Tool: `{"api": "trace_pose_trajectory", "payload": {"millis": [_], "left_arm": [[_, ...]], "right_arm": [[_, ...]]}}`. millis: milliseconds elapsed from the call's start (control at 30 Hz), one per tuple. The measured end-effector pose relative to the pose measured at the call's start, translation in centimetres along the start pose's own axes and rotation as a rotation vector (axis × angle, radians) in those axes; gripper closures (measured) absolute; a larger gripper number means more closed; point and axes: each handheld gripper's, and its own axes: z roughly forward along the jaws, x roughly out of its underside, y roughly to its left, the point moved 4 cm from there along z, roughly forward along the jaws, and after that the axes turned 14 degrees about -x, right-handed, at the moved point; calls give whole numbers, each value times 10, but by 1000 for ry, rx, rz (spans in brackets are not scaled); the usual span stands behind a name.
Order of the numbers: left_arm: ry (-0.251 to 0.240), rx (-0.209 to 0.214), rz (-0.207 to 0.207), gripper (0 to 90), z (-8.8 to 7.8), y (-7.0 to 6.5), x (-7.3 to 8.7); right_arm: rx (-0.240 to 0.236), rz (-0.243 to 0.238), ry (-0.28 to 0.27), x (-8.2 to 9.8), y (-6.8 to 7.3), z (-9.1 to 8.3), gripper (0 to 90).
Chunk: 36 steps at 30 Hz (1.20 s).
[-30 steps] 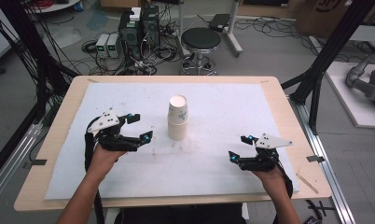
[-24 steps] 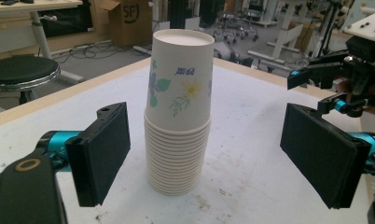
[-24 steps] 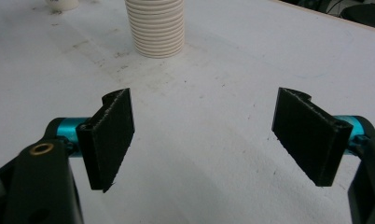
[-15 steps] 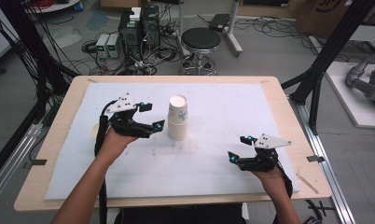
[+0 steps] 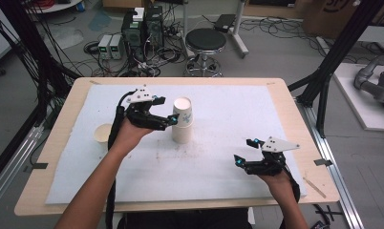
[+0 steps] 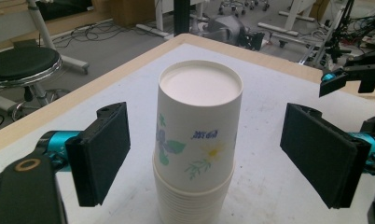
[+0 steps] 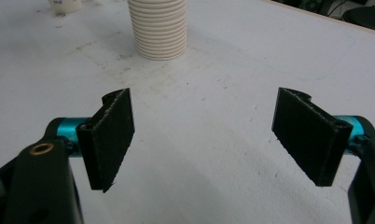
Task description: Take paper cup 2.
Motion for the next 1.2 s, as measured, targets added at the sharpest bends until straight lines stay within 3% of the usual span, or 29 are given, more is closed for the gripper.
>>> {"api": "trace_pose_trajectory", "payload": {"millis": [467,833,1200], "left_arm": [[50,-20,20,159,25,-4,-10],[98,-15,17,171,44,-6,-6],[83,10,44,295,48,-9,-5]], "right_arm": [[-2,0,-6,-1,1,-1,215],[0,9,-8,0,-1,-3,216],[0,4,-10,0,-1,-3,216]]}}
